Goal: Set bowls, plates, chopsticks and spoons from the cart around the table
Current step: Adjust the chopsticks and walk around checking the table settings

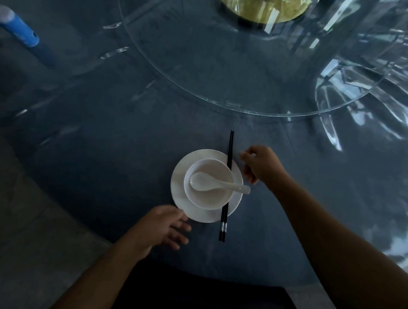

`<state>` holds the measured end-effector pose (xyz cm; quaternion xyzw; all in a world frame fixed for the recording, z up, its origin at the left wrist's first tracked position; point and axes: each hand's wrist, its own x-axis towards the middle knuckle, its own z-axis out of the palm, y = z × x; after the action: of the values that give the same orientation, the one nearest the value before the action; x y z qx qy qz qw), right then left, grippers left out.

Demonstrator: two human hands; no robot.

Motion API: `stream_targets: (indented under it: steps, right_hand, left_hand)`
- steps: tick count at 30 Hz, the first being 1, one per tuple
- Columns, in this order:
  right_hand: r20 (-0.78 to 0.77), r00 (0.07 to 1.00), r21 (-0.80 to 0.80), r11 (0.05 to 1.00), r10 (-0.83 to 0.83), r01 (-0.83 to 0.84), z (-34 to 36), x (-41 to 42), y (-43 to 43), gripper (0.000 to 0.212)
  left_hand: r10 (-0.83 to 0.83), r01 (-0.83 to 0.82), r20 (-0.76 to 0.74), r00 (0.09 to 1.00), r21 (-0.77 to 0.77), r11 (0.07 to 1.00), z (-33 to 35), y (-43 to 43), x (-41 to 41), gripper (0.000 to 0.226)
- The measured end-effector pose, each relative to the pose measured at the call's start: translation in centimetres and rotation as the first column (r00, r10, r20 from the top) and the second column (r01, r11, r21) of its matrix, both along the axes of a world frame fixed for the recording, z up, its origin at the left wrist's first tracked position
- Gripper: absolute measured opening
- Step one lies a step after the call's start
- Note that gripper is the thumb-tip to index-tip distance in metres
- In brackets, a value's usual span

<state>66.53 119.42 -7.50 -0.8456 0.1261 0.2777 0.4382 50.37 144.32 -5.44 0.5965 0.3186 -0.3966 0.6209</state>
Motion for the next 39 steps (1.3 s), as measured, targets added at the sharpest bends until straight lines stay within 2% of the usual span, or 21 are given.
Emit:
stream_targets:
  steps: [3,6,9,12,14,21,27,29,31,32,33,34,36,37,39]
  right_hand:
    - [-0.009,1.000,-0.021,1.000,0.007,-0.007,-0.3,-2.3,-0.9,0.022]
    - [-0.043,0.999,-0.005,1.000,-0.001,0.001,-0.5,-4.5,-1.4,0.021]
    - [-0.068,0.997,0.009,1.000,-0.027,0.027,-0.7,-5.9,-1.2,0.020]
    - [-0.059,0.998,-0.048,0.999,-0.006,0.003,-0.7,-6.6,-0.9,0.011]
    - [-0.045,0.999,-0.092,0.996,0.015,-0.019,-0.7,-6.9,-0.6,0.018]
    - [-0.043,0.996,-0.149,0.985,0.077,-0.082,-1.1,-6.9,-0.7,0.018]
    - [-0.060,0.998,-0.093,0.995,-0.025,0.020,-1.1,-8.5,-1.7,0.018]
    - [-0.037,0.998,-0.072,0.996,-0.057,0.054,-0.7,-8.8,-1.8,0.019]
    - [-0.002,0.995,-0.046,0.994,-0.102,0.102,-0.2,-8.8,-1.9,0.016]
    - [0.024,0.991,-0.030,0.991,-0.132,0.133,0.0,-8.8,-2.0,0.017]
    - [0.059,0.984,-0.009,0.985,-0.171,0.172,0.3,-8.9,-2.1,0.020]
    - [0.094,0.972,0.024,0.977,-0.214,0.213,0.6,-9.0,-2.2,0.023]
    - [0.144,0.951,0.121,0.958,-0.275,0.259,1.3,-9.3,-2.1,0.028]
    - [0.163,0.951,0.168,0.957,-0.264,0.237,1.6,-9.5,-2.0,0.029]
    - [0.198,0.968,0.216,0.970,-0.154,0.111,1.9,-10.0,-1.8,0.029]
  left_hand:
    - [-0.027,-0.002,0.115,0.993,0.244,0.970,0.0,1.8,2.5,0.019]
    - [-0.099,0.010,0.216,0.972,0.380,0.925,-0.4,2.4,5.0,0.011]
    - [-0.306,0.113,0.289,0.907,0.533,0.838,-0.7,2.1,6.8,0.012]
    - [-0.548,0.228,0.268,0.793,0.703,0.674,-0.9,1.5,7.4,0.014]
    - [-0.578,0.236,0.262,0.773,0.727,0.645,-1.1,1.2,7.4,0.018]
    - [-0.527,0.169,0.341,0.779,0.694,0.699,-1.7,1.1,7.0,0.018]
    - [-0.568,0.204,0.340,0.750,0.697,0.687,-1.4,0.0,7.5,0.012]
    - [-0.605,0.230,0.307,0.734,0.726,0.648,-1.1,0.0,7.6,0.012]
    - [-0.682,0.227,0.247,0.688,0.820,0.526,-0.9,0.1,7.8,0.013]
    - [-0.698,0.187,0.243,0.673,0.858,0.479,-0.8,0.2,7.7,0.013]
    - [-0.691,0.121,0.284,0.664,0.872,0.475,-0.8,0.3,7.6,0.013]
    - [-0.664,0.046,0.358,0.656,0.859,0.509,-0.7,0.2,7.4,0.012]
    - [-0.537,-0.046,0.519,0.665,0.746,0.664,-0.4,-0.1,6.9,0.009]
    - [-0.443,-0.042,0.571,0.691,0.644,0.764,-0.2,-0.4,6.6,0.011]
    - [-0.317,0.060,0.582,0.749,0.417,0.907,0.0,-1.0,6.1,0.035]
